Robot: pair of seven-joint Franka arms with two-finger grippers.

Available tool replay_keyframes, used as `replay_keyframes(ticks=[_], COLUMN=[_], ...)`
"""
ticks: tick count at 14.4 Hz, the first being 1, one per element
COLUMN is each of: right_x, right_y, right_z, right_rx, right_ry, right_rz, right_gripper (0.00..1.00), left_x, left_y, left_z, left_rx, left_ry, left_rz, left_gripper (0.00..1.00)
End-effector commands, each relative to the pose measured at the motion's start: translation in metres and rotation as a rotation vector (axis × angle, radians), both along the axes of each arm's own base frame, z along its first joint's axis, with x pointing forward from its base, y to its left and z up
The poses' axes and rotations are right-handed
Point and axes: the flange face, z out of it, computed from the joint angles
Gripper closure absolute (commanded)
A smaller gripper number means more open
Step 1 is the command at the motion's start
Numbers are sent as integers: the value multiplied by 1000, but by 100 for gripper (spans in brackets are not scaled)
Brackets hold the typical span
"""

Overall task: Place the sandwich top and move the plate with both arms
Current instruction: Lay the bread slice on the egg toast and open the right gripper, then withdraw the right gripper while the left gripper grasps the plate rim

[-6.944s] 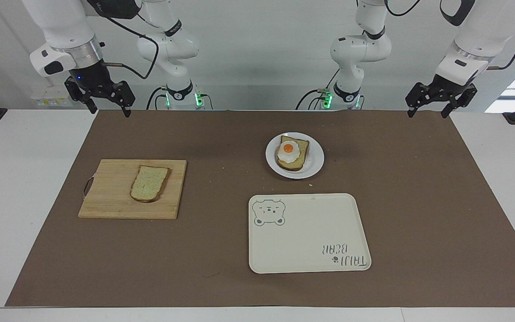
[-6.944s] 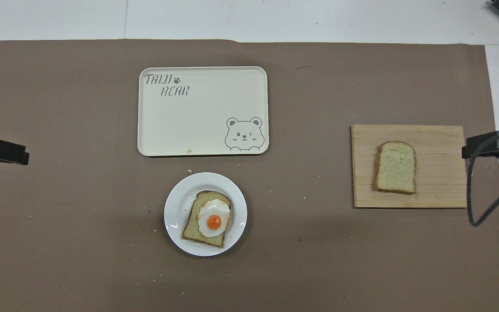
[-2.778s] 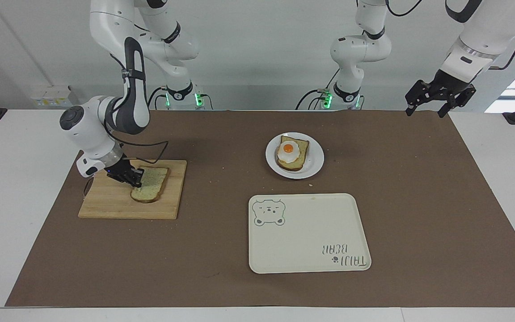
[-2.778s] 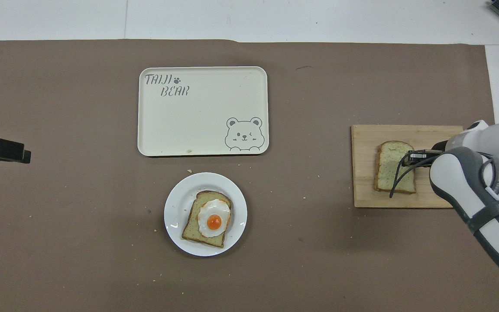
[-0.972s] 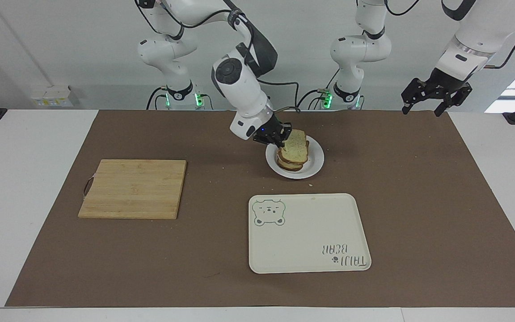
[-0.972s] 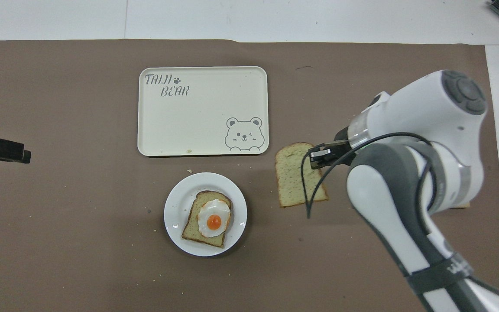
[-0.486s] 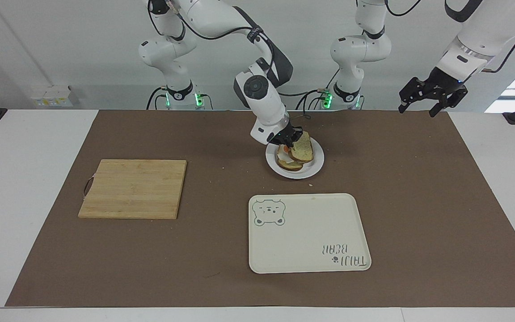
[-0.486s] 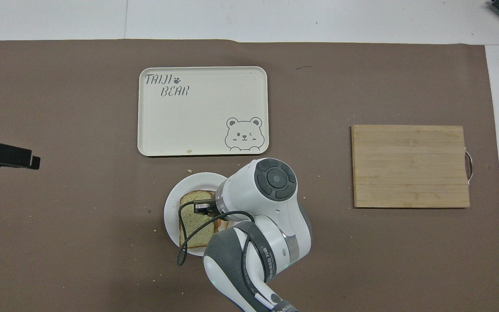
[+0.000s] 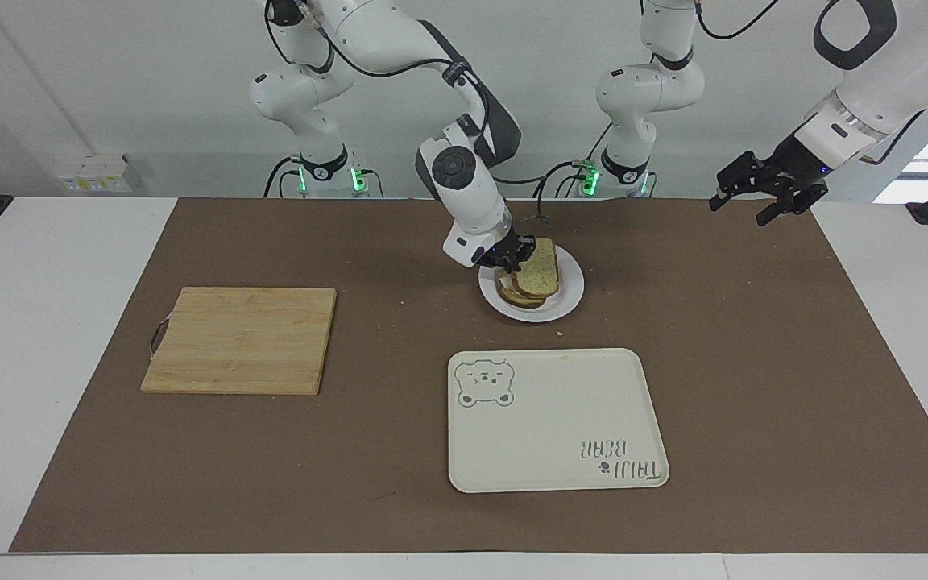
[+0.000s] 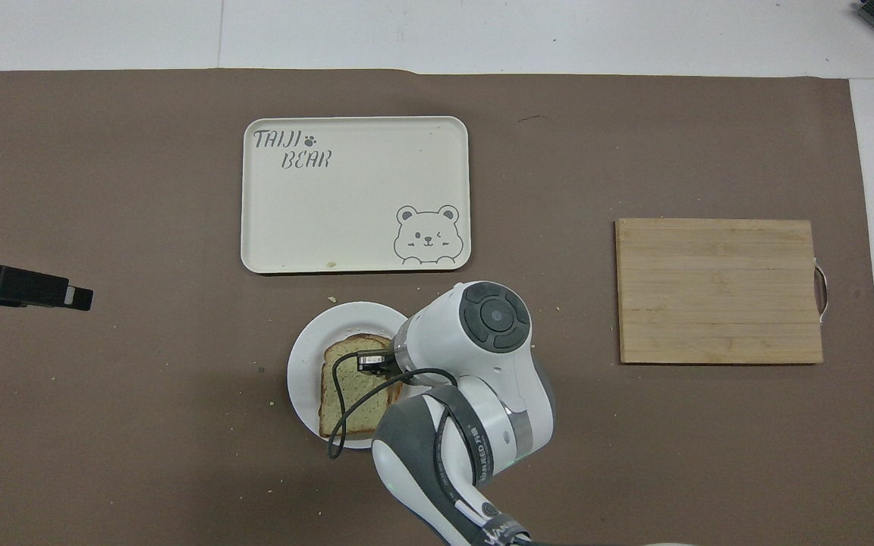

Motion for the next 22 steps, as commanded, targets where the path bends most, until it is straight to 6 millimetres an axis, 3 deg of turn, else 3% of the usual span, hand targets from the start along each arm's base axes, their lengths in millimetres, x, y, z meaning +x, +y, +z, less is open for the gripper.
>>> replay_keyframes(ticks=[1, 3, 5, 9, 12, 16, 19, 22], right_x=[36, 61, 83, 101, 96, 81, 74, 69], right_y=[-42, -87, -147, -228, -274, -331, -366, -399], right_z=[30, 65, 89, 141, 195, 260, 306, 319], right_rx=[-31, -64, -75, -247, -333, -356, -365, -374], right_ry=[-100, -140, -123, -178, -232, -204, -188, -177], right_rz=[4, -26, -108, -60, -88, -176, -195, -200], right_gripper=[0, 0, 0, 0, 0, 0, 0, 0], left_x=[-7, -7, -9, -21, -42, -73, -106, -125], left_y=[10, 6, 1, -8, -18, -72, -88, -103], left_z=[-25, -47, -75, -136, -192, -240, -276, -293], left_rx=[-75, -99, -144, -240, -314, -357, -356, -363], left_ry=[-25, -22, -24, -15, -26, -10, 26, 25], left_rz=[-7, -9, -25, -47, -78, -46, -28, -16], left_gripper=[0, 0, 0, 0, 0, 0, 0, 0])
